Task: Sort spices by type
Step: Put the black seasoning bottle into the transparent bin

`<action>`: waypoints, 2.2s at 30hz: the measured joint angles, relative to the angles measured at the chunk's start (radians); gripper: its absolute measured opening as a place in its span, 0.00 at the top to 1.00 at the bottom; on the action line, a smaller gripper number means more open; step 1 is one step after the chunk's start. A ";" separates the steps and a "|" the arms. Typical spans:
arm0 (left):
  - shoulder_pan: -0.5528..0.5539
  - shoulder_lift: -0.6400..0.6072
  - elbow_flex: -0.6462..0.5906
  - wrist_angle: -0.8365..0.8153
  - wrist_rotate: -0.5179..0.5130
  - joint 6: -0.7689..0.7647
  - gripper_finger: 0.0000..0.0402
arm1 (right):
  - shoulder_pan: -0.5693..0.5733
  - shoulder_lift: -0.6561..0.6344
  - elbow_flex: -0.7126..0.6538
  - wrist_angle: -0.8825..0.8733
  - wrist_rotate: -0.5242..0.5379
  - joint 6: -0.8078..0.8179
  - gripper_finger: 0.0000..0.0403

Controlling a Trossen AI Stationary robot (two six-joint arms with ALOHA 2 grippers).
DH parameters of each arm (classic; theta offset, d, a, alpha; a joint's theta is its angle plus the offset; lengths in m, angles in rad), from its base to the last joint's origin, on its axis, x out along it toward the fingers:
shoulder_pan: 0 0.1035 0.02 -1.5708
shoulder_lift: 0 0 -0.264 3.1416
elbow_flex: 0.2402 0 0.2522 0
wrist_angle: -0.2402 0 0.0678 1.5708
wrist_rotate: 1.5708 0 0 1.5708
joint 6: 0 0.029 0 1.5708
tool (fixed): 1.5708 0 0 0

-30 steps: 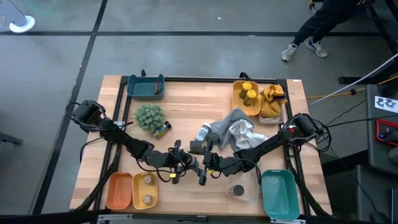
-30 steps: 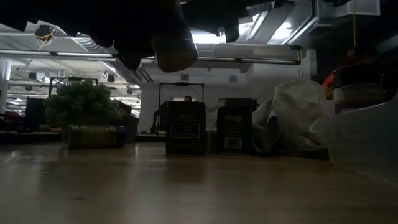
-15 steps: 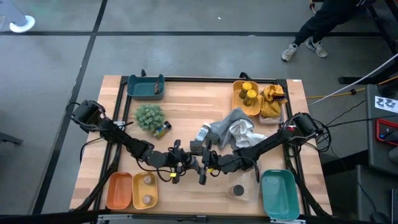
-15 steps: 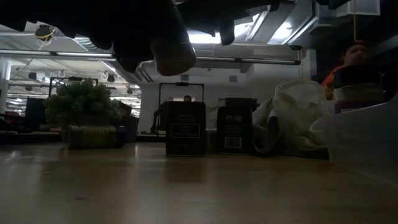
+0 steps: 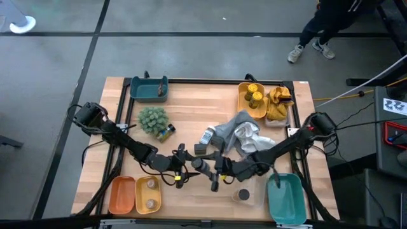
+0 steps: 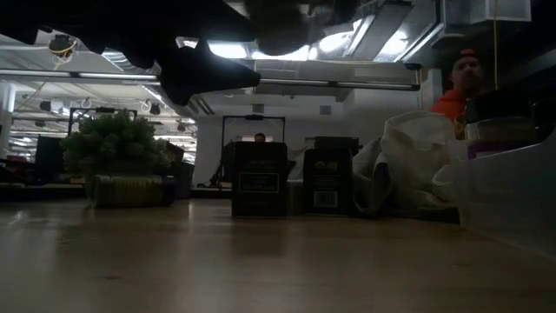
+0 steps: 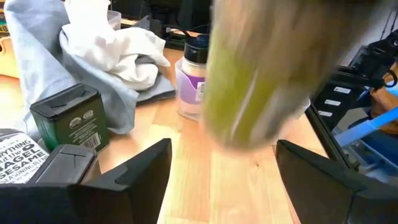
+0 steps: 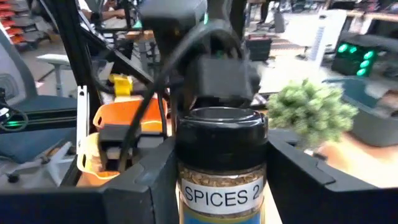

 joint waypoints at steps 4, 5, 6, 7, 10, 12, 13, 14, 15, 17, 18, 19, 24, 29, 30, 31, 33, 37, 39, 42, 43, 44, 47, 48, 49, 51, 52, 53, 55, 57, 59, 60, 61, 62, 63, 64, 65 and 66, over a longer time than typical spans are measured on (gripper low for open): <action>-0.002 0.000 0.000 0.002 -0.001 0.000 0.33 | 0.057 -0.064 0.000 -0.099 0.111 -0.015 0.50; -0.002 0.000 0.000 0.001 -0.001 0.000 0.33 | 0.074 -0.077 0.000 -0.128 0.143 -0.016 0.50; -0.002 0.000 0.000 0.001 -0.001 0.001 0.33 | 0.093 -0.093 0.000 -0.150 0.172 -0.015 0.50; -0.002 0.000 0.000 0.001 -0.001 0.001 0.33 | 0.114 -0.109 0.000 -0.168 0.206 -0.015 0.50; -0.002 0.000 0.000 0.002 -0.003 0.000 0.33 | 0.191 -0.146 0.000 -0.209 0.333 -0.006 0.50; -0.002 0.000 0.000 0.002 -0.004 -0.002 0.32 | 0.249 -0.157 0.000 -0.239 0.421 0.015 0.50; -0.002 0.000 0.000 0.002 -0.004 -0.003 0.32 | 0.280 -0.160 0.000 -0.251 0.466 0.031 0.50; -0.002 0.000 0.000 0.002 -0.004 -0.003 0.32 | 0.312 -0.163 0.000 -0.258 0.514 0.045 0.50; -0.002 0.000 0.000 0.002 -0.004 -0.003 0.32 | 0.345 -0.165 0.000 -0.265 0.569 0.060 0.50; -0.002 0.000 0.000 0.003 -0.004 -0.003 0.32 | 0.416 -0.165 0.000 -0.282 0.678 0.084 0.50; -0.002 0.000 0.000 0.003 -0.004 -0.003 0.32 | 0.450 -0.165 0.000 -0.294 0.727 0.103 0.50; -0.002 0.000 0.000 0.003 -0.004 -0.004 0.32 | 0.483 -0.165 0.000 -0.305 0.772 0.131 0.50; -0.002 0.000 -0.001 0.003 -0.005 -0.016 0.32 | 0.627 -0.162 0.000 -0.401 0.904 0.250 0.50; -0.001 0.000 -0.001 0.003 -0.005 -0.082 0.32 | 0.698 -0.142 -0.011 -0.437 0.908 0.341 0.50; -0.001 0.000 -0.001 0.004 -0.005 -0.093 0.32 | 0.698 -0.131 -0.016 -0.437 0.908 0.350 0.50; -0.001 0.000 -0.001 0.003 -0.006 -0.101 0.32 | 0.701 -0.120 -0.019 -0.440 0.908 0.354 0.50; -0.001 0.000 -0.001 0.003 -0.006 -0.109 0.32 | 0.709 -0.100 -0.025 -0.442 0.907 0.379 0.50; -0.001 0.000 -0.001 0.003 -0.006 -0.141 0.32 | 0.720 -0.071 -0.029 -0.445 0.905 0.426 0.50; -0.001 0.000 -0.001 0.003 -0.007 -0.155 0.32 | 0.734 -0.056 -0.031 -0.448 0.905 0.430 0.50; -0.001 0.000 -0.001 0.003 -0.007 -0.174 0.32 | 0.776 -0.049 -0.031 -0.447 0.908 0.430 0.50; -0.001 0.000 -0.001 0.002 -0.007 -0.180 0.32 | 0.791 -0.047 -0.031 -0.449 0.908 0.431 0.50; -0.001 0.000 -0.001 0.001 -0.007 -0.184 0.32 | 0.803 -0.046 -0.031 -0.449 0.908 0.431 0.50; -0.001 0.000 -0.001 0.004 -0.007 -0.186 0.32 | 0.824 -0.044 -0.031 -0.479 0.911 0.433 0.50; -0.001 0.000 -0.001 0.004 -0.008 -0.187 0.32 | 0.829 -0.044 -0.031 -0.495 0.911 0.439 0.50; -0.001 0.000 -0.001 0.004 -0.008 -0.188 0.32 | 0.830 -0.044 -0.031 -0.515 0.910 0.452 0.50; -0.001 0.000 -0.001 0.005 -0.010 -0.189 0.32 | 0.821 -0.042 -0.030 -0.556 0.910 0.473 0.50; -0.001 0.000 -0.001 0.006 -0.012 -0.194 0.32 | 0.818 -0.039 -0.030 -0.576 0.910 0.485 0.50; -0.001 0.000 0.000 0.005 -0.012 -0.204 0.32 | 0.814 -0.034 -0.030 -0.597 0.910 0.495 0.50; -0.001 0.000 0.000 0.004 -0.014 -0.220 0.32 | 0.802 -0.022 -0.030 -0.638 0.909 0.533 0.50; -0.001 0.000 0.000 0.000 -0.015 -0.227 0.32 | 0.792 -0.010 -0.031 -0.662 0.908 0.573 0.50; -0.001 0.000 0.000 -0.004 -0.015 -0.227 0.32 | 0.790 0.001 -0.031 -0.685 0.907 0.611 0.50; -0.001 0.000 0.000 -0.004 -0.015 -0.227 0.32 | 0.784 0.009 -0.031 -0.689 0.906 0.624 0.50; -0.001 0.000 0.000 -0.003 -0.015 -0.227 0.32 | 0.781 0.018 -0.030 -0.689 0.904 0.637 0.50; 0.000 0.000 0.000 -0.003 -0.016 -0.226 0.32 | 0.778 0.027 -0.030 -0.689 0.903 0.644 0.50; 0.001 0.000 0.000 -0.004 -0.016 -0.226 0.32 | 0.778 0.037 -0.030 -0.689 0.902 0.651 0.50; 0.001 0.000 0.000 -0.005 -0.016 -0.226 0.32 | 0.777 0.045 -0.030 -0.690 0.902 0.660 0.50; 0.001 0.000 0.000 -0.005 -0.016 -0.225 0.32 | 0.777 0.054 -0.030 -0.691 0.902 0.670 0.50; 0.001 0.000 0.000 -0.004 -0.016 -0.223 0.32 | 0.777 0.061 -0.030 -0.692 0.901 0.678 0.50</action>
